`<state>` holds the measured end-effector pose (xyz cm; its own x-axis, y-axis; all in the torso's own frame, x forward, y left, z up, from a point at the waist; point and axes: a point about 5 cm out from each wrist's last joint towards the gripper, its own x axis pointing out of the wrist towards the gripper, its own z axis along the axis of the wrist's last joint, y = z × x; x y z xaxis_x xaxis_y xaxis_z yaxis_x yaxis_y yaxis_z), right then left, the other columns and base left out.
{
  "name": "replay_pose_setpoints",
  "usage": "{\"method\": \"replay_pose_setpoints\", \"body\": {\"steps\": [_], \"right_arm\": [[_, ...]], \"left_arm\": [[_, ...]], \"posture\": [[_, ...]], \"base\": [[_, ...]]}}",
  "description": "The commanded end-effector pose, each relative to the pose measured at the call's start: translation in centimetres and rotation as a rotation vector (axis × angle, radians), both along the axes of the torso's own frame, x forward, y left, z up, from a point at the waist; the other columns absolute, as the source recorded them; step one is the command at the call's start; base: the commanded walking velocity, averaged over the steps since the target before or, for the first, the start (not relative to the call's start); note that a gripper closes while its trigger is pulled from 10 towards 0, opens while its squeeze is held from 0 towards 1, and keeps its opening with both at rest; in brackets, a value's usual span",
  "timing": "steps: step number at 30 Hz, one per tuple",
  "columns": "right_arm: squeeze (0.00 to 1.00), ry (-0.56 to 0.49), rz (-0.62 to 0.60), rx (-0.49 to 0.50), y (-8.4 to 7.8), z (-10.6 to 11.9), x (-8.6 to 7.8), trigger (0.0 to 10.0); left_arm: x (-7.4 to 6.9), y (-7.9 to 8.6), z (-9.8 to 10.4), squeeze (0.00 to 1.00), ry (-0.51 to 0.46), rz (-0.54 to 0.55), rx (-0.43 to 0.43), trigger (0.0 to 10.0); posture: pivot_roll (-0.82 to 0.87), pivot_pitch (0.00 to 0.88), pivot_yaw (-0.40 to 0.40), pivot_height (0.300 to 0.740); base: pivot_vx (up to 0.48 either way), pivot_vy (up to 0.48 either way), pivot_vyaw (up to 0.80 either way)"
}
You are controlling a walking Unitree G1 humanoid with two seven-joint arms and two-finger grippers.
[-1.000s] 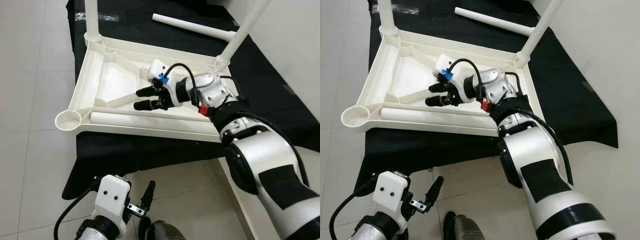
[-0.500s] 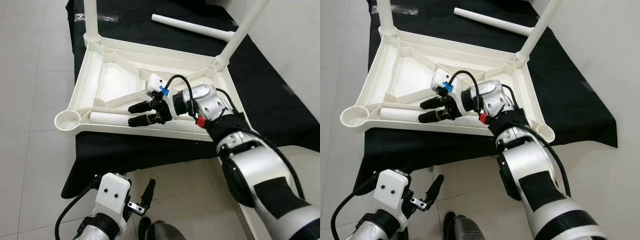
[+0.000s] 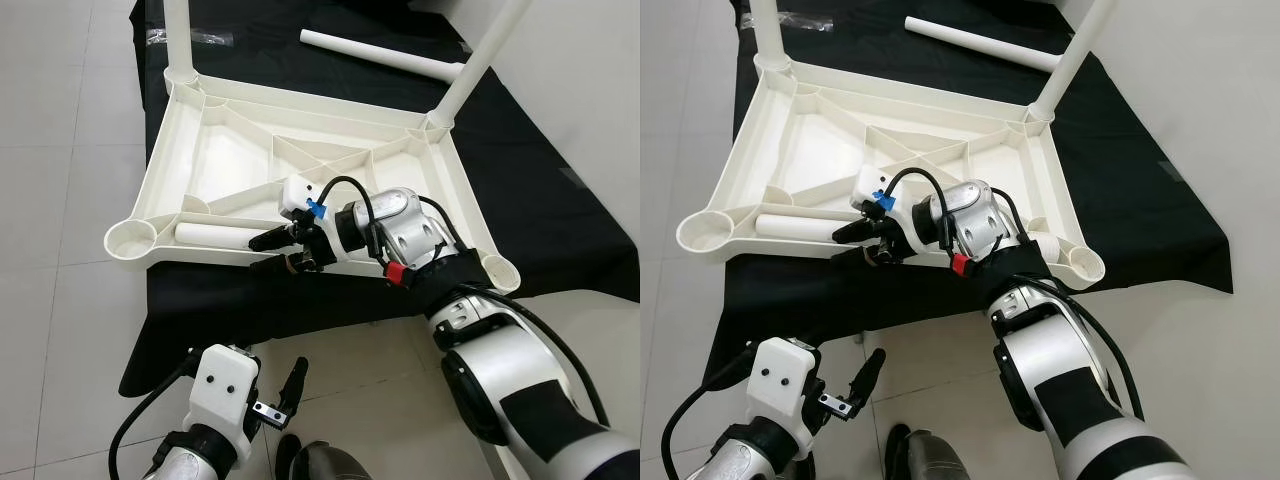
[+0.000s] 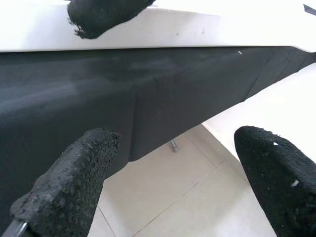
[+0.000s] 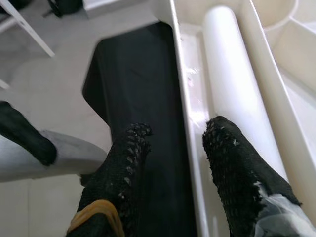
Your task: Building children table
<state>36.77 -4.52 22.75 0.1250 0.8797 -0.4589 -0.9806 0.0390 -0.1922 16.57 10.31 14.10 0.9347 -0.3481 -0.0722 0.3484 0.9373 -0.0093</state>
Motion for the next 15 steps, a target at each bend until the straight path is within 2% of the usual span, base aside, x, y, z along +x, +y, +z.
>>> {"method": "replay_pose_setpoints", "body": {"steps": [1, 9, 10, 15], "right_arm": [[0.00, -0.013, -0.051, -0.060, -0.7, -0.8, 0.2, 10.0], [0.00, -0.076, -0.138, -0.161, -1.3, -1.5, 0.7, 10.0], [0.00, -0.099, -0.156, -0.187, -1.4, -1.7, 0.8, 0.0], [0.00, -0.173, -0.167, -0.245, -1.5, -2.0, 0.9, 0.0]], "left_arm": [[-0.3, -0.2, -0.5, 0.00, 0.027, -0.016, -0.006, 10.0], [-0.2, -0.2, -0.4, 0.00, 0.023, -0.018, -0.004, 10.0], [-0.2, -0.2, -0.4, 0.00, 0.022, -0.019, -0.004, 10.0], [-0.3, -0.3, -0.3, 0.00, 0.020, -0.020, -0.004, 10.0]], "posture": [[0.03, 0.202, -0.217, 0.740], [0.03, 0.204, -0.221, 0.740], [0.03, 0.208, -0.217, 0.740], [0.02, 0.212, -0.225, 0.740]], "base": [[0.000, 0.000, 0.00], [0.000, 0.000, 0.00], [0.000, 0.000, 0.00], [0.000, 0.000, 0.00]]}}
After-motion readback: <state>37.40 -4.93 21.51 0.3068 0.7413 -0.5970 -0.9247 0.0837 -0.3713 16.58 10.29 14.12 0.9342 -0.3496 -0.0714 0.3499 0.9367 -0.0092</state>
